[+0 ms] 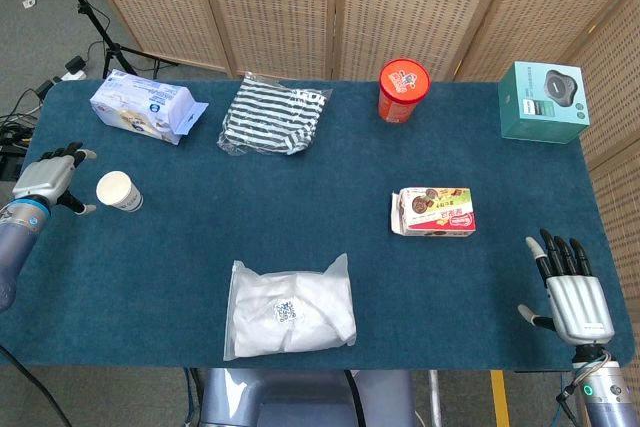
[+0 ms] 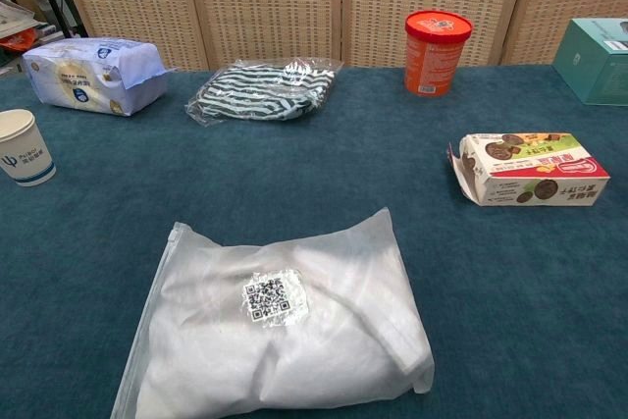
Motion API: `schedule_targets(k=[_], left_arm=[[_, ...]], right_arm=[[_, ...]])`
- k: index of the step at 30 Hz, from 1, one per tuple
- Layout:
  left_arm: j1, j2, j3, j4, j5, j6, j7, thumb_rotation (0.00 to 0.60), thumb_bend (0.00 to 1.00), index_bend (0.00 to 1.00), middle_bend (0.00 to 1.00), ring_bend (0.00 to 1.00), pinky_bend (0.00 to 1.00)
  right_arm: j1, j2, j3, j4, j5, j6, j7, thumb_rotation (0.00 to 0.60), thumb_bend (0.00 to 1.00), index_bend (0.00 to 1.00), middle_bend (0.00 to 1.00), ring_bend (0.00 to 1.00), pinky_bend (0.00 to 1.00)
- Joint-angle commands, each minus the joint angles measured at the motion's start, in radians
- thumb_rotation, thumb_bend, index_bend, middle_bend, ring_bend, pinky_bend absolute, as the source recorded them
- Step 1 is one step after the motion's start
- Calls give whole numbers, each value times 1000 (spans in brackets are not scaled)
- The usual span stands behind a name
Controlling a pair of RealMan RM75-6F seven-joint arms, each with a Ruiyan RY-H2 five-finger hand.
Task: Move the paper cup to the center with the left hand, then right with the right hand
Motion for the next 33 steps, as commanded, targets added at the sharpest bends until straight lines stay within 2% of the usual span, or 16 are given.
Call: schedule_targets(k=[1, 33], left_arm=[[-6, -9, 8, 12, -7, -3, -2, 600, 184, 191, 0, 0, 0], [-43, -105, 68, 64, -19, 24, 22, 600, 190, 216, 0, 0, 0]], right_arm=[[1, 0, 0, 0, 0, -1, -2, 600, 131, 0, 0, 0, 0], [-1, 0, -8, -8, -18, 11, -5, 600, 131, 0, 0, 0, 0]])
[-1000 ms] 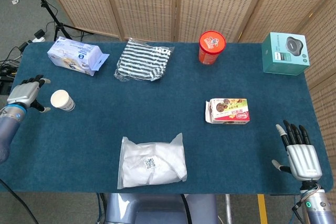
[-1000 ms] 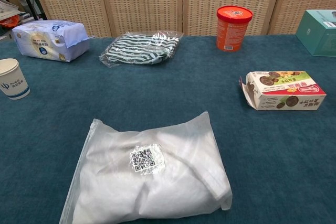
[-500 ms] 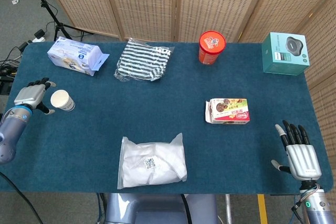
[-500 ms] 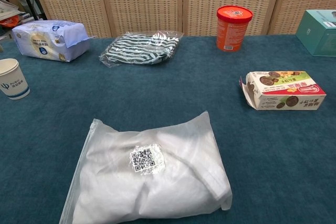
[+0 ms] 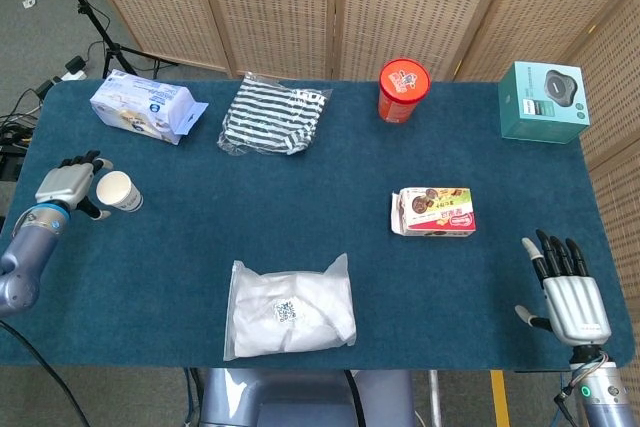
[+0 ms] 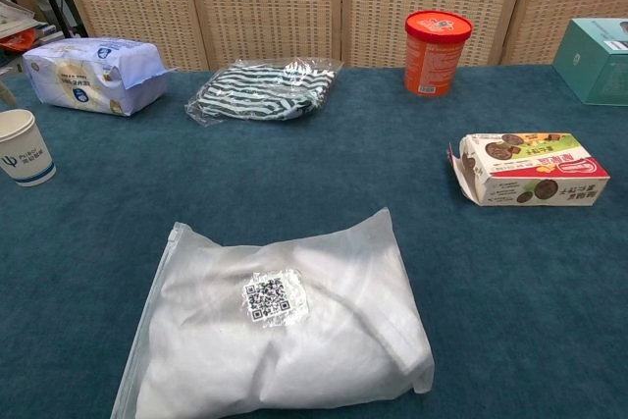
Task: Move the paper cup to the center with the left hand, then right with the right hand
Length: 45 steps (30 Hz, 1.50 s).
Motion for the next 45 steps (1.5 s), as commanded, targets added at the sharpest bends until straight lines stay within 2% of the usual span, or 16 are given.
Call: schedule_targets(k=[1, 23, 25, 30, 45], left_arm=[[-3, -9, 6, 5, -8, 5, 8, 600, 191, 216, 0, 0, 0], [-16, -42, 25, 25, -56, 19, 41, 600, 228, 243, 0, 0, 0], [-17, -47, 26, 30, -61, 19, 44, 600, 244, 250, 0, 0, 0], [-17, -56, 23, 35, -69, 27, 45, 600, 371, 268, 0, 0, 0], [-9, -33, 1, -3, -62, 53, 35, 600, 402, 296, 0, 0, 0]], right_arm=[[0, 1, 0, 0, 0, 0, 0, 600, 131, 0, 0, 0, 0], [-1, 0, -1, -2, 0, 0, -3, 600, 131, 0, 0, 0, 0], [-1, 1, -1, -2, -1, 0, -2, 600, 131, 0, 0, 0, 0], [0, 0, -2, -2, -1, -2, -2, 600, 131, 0, 0, 0, 0], [1, 2, -3, -4, -3, -4, 1, 600, 131, 0, 0, 0, 0]])
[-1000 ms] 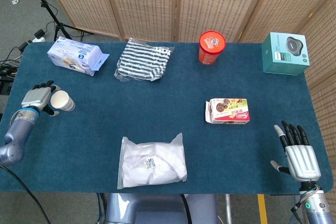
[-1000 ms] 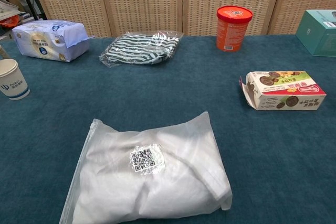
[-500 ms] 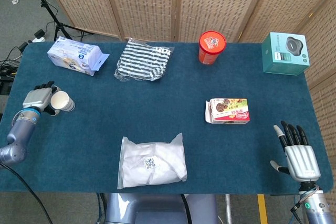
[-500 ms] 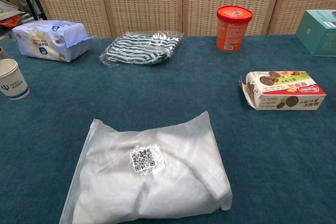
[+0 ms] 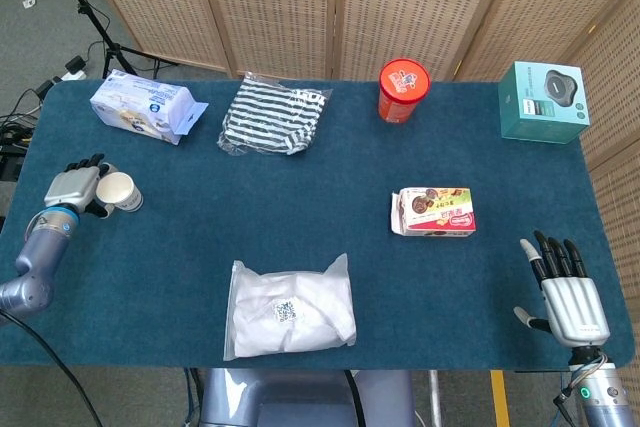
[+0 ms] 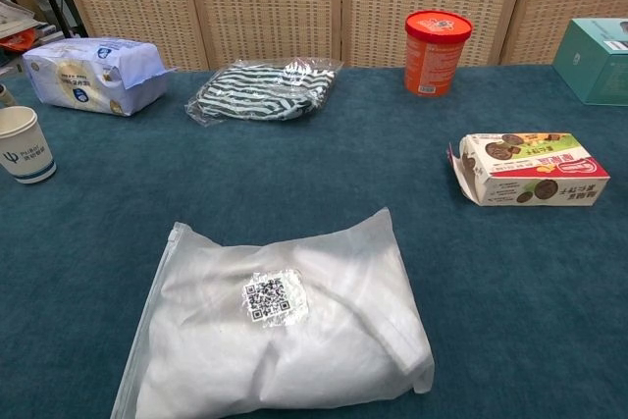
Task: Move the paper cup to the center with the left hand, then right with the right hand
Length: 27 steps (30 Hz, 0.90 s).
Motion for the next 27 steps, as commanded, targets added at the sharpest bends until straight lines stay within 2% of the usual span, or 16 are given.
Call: schedule_targets(k=[1, 6, 16, 23, 27], left_arm=[[-1, 25, -11, -33, 9, 17, -2, 600, 402, 296, 0, 0, 0], [-6, 86, -32, -131, 25, 57, 1, 600, 400, 296, 0, 0, 0], [-49, 229, -82, -467, 88, 156, 62, 600, 397, 296, 0, 0, 0], [-126, 220, -101, -618, 59, 235, 178, 600, 396, 299, 0, 0, 0], [-184, 175, -113, -642, 1, 275, 249, 600, 397, 302, 0, 0, 0]], right_arm=[[1, 0, 0, 0, 0, -2, 0, 600, 131, 0, 0, 0, 0], [0, 1, 0, -2, -1, -1, 3, 600, 131, 0, 0, 0, 0], [-2, 5, -5, -6, -10, 4, 7, 600, 131, 0, 0, 0, 0], [-1, 10, -7, -7, -11, -1, 20, 600, 131, 0, 0, 0, 0], [0, 14, -6, -6, -7, -6, 36, 600, 131, 0, 0, 0, 0]])
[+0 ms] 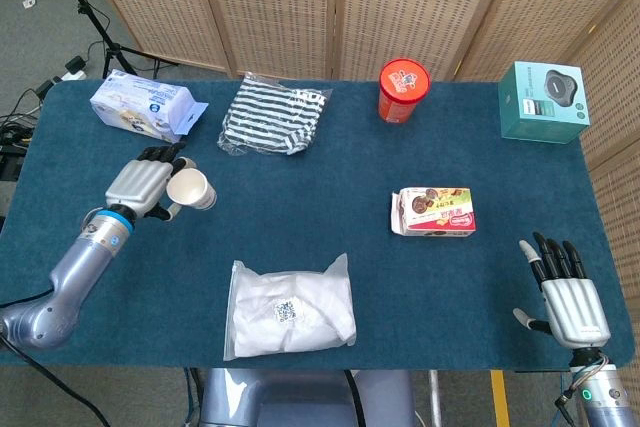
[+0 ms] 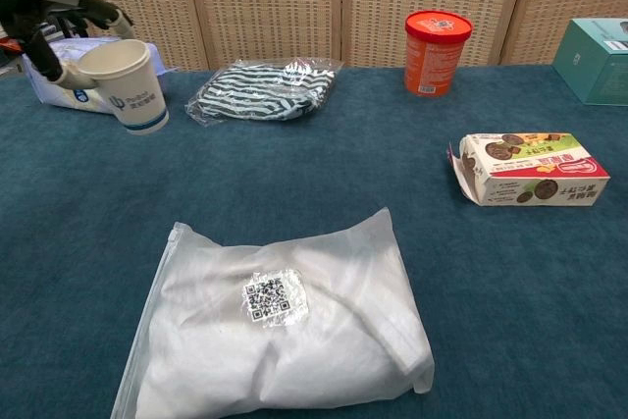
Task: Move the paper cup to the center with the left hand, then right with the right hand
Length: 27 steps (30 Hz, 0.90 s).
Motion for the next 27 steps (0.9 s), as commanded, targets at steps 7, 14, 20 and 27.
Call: schedule_targets(k=[7, 14, 20, 27], left_arm=[[-203, -193, -45, 97, -178, 20, 178, 600, 397, 308, 0, 0, 0], [-323, -346, -32, 309, -290, -50, 258, 600, 397, 309, 0, 0, 0], [-362, -422, -29, 423, -311, -112, 257, 600, 396, 309, 0, 0, 0], [-396, -488, -14, 505, -308, -160, 255, 600, 392, 309, 0, 0, 0]], right_arm=[[17, 8, 14, 23, 57, -62, 46, 600, 131, 0, 0, 0, 0], [37, 0, 23, 45, 112, -126, 54, 600, 131, 0, 0, 0, 0], [41, 0, 29, 54, 131, -139, 64, 600, 131, 0, 0, 0, 0], [36, 4, 35, 62, 143, -133, 83, 600, 131, 0, 0, 0, 0]])
